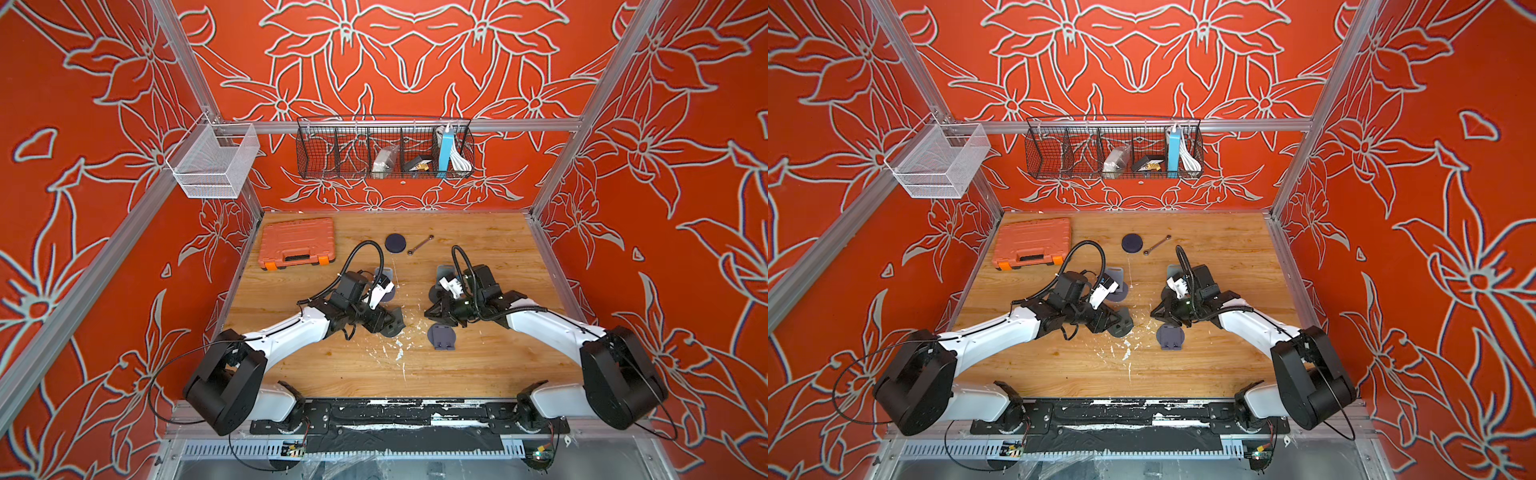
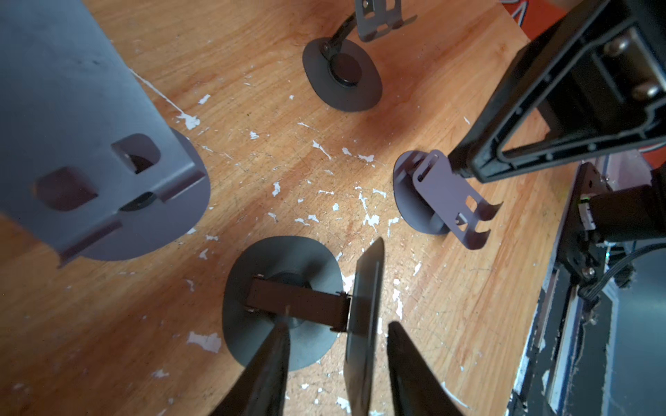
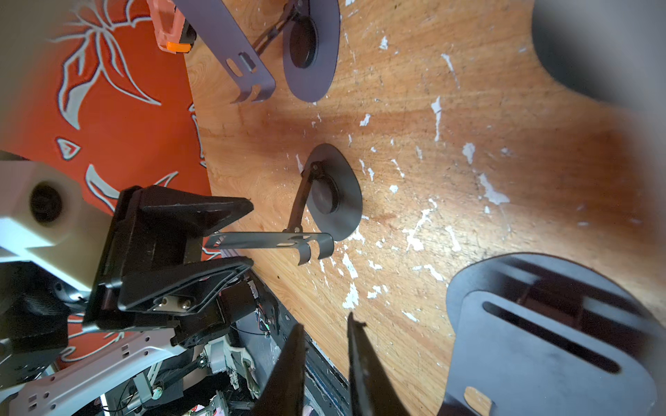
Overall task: Open the phone stand
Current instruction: Place the phone stand at the center of the board, then pick up the phone stand at the center of the board.
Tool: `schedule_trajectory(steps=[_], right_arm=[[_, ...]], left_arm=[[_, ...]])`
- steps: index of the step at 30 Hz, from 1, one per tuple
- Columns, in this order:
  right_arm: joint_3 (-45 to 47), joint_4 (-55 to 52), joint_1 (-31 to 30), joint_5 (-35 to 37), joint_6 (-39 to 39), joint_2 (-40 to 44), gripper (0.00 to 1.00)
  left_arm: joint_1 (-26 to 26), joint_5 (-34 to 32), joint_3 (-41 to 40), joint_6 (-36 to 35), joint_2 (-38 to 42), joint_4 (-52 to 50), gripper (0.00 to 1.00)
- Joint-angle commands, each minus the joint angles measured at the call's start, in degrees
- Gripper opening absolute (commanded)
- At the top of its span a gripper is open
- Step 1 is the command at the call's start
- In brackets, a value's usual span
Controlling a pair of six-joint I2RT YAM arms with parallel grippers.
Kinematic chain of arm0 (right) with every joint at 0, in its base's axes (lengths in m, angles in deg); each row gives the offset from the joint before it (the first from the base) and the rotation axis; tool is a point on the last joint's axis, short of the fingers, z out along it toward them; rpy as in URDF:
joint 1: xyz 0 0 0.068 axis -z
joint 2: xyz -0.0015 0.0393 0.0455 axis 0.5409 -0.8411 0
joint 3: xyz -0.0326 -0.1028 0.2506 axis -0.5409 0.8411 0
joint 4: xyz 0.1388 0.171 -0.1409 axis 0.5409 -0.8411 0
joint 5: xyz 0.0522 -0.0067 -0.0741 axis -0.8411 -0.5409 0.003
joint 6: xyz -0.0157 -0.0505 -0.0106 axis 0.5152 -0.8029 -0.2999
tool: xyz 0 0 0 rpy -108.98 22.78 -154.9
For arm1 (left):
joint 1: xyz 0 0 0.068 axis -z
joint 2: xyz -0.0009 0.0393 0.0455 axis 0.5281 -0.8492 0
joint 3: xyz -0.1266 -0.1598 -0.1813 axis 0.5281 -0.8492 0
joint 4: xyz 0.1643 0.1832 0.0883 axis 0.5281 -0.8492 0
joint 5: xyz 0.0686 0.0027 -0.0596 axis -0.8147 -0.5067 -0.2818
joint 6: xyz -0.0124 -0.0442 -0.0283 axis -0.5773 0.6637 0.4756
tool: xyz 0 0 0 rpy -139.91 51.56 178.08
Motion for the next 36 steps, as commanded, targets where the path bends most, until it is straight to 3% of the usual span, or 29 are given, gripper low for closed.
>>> schedule_trajectory(steps=[1,4,10,15,20,25,30,36], right_arm=[[0.98,-1.21,0.42,1.13,-0.82,1.56,0.25],[1.23,-1.66,0.54,1.93,-1.07,2.58,0.25],[0.64,-3.86,1.33,4.64,-2.86,5.54,0.24],[0.51,-7.09,2.81,7.48,-4.41,10.48,0.24],[2.33,-10.61,5.93,10.41,-5.03,17.17,0.24],[4.64,-15.16,9.63,11.49,-6.18,22.06,0.24],[8.66,-16.87,13.38,10.84,-7.37,24.65,0.23],[12.84,-16.24,16.41,9.6,-7.14,26.57,0.23]], left_arm=[[0.38,-1.49,1.76,1.76,3.29,-1.3,0.49],[0.44,-1.35,3.19,4.45,6.67,-2.9,0.58],[0.51,-6.23,9.67,9.41,9.94,-14.43,0.64],[0.8,-1.81,12.41,15.78,14.38,-23.19,0.64],[4.43,3.93,10.93,27.82,15.08,-20.53,0.62],[14.4,-2.68,9.63,34.32,10.98,-13.39,0.59],[21.15,-6.43,9.59,38.0,0.95,-5.0,0.58],[24.54,-11.12,12.56,40.47,-10.58,0.26,0.58]])
